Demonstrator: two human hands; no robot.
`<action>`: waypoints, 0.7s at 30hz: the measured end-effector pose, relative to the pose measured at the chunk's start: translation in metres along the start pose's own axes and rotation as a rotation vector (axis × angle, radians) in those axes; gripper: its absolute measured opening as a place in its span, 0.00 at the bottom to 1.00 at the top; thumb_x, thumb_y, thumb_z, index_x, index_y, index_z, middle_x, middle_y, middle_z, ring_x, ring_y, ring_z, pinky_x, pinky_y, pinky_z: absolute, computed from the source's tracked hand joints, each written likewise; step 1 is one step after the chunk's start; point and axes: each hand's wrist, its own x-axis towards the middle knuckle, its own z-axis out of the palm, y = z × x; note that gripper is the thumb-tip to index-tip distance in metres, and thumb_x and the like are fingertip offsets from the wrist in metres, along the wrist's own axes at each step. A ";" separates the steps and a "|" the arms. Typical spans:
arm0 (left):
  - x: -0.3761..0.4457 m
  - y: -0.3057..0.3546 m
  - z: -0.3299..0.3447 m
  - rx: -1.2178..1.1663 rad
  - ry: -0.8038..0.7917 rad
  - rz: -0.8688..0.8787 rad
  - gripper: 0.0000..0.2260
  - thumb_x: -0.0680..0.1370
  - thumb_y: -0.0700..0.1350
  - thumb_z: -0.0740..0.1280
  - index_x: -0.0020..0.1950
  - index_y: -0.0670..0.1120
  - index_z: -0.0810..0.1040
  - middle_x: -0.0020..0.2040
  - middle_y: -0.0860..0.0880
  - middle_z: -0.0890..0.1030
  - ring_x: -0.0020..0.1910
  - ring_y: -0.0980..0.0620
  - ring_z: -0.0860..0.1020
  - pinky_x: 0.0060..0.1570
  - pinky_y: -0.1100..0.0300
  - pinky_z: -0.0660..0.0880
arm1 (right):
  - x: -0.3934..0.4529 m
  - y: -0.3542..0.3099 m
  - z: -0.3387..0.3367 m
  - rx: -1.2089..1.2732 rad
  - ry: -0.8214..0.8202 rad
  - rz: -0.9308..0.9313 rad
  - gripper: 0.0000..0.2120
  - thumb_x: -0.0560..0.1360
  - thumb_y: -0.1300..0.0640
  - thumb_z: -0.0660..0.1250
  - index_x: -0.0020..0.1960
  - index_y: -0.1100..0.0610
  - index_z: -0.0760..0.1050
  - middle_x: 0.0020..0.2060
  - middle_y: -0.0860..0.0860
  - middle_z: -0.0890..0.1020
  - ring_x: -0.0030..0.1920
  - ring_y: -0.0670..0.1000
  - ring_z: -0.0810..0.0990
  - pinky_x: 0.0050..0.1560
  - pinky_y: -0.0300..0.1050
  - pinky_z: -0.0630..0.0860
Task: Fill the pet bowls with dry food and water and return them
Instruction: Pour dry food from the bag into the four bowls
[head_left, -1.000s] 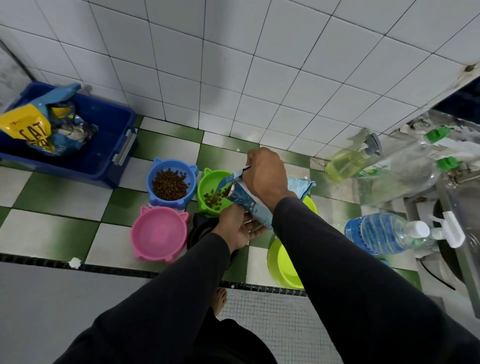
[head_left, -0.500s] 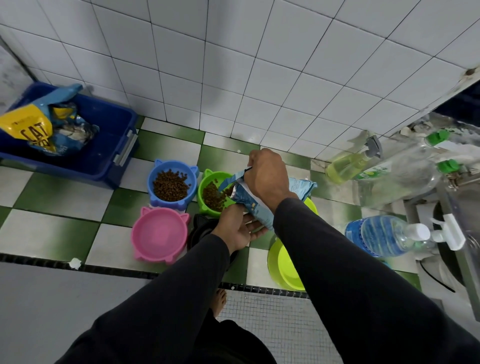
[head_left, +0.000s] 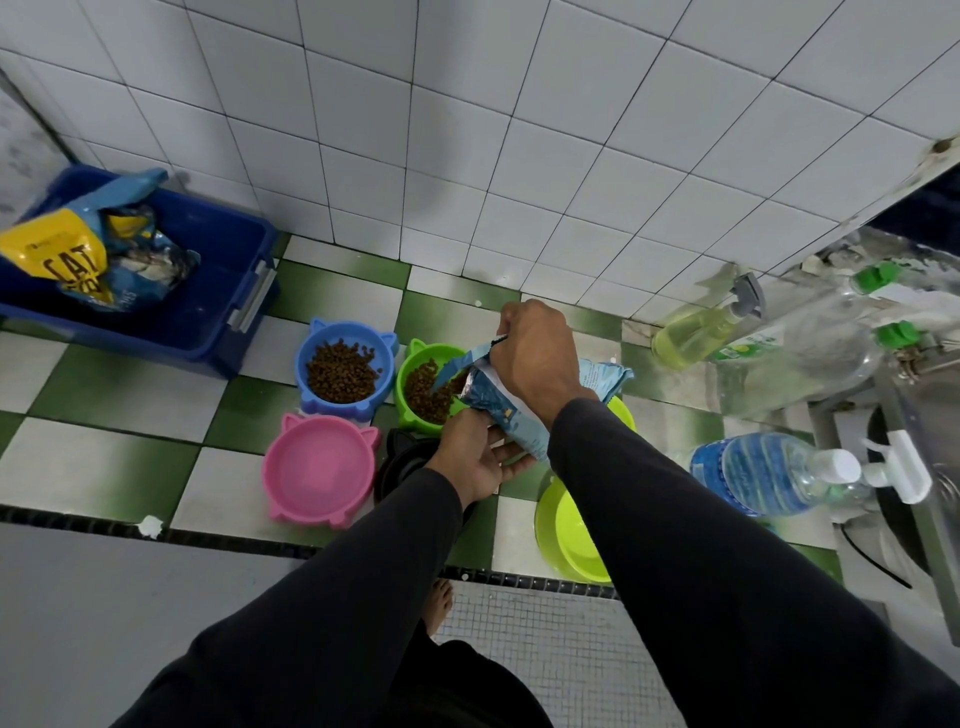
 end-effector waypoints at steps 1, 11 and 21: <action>0.000 0.000 0.000 0.000 0.003 0.001 0.11 0.85 0.44 0.59 0.58 0.45 0.80 0.54 0.43 0.85 0.52 0.42 0.82 0.44 0.47 0.79 | 0.000 0.000 0.000 0.002 0.000 0.000 0.06 0.70 0.63 0.73 0.47 0.60 0.80 0.45 0.56 0.81 0.42 0.54 0.76 0.39 0.43 0.66; -0.003 -0.001 0.003 -0.006 -0.007 -0.007 0.11 0.85 0.45 0.58 0.58 0.47 0.81 0.54 0.46 0.85 0.52 0.42 0.82 0.43 0.47 0.80 | -0.001 0.005 0.000 0.026 0.000 0.002 0.05 0.69 0.64 0.72 0.44 0.60 0.79 0.41 0.54 0.79 0.41 0.55 0.76 0.38 0.43 0.66; -0.004 -0.001 0.002 -0.023 -0.020 -0.054 0.11 0.83 0.45 0.60 0.56 0.46 0.82 0.48 0.46 0.88 0.55 0.42 0.82 0.43 0.48 0.79 | -0.001 0.008 0.001 0.020 0.015 -0.008 0.08 0.69 0.60 0.77 0.42 0.58 0.78 0.39 0.52 0.76 0.40 0.53 0.73 0.37 0.43 0.64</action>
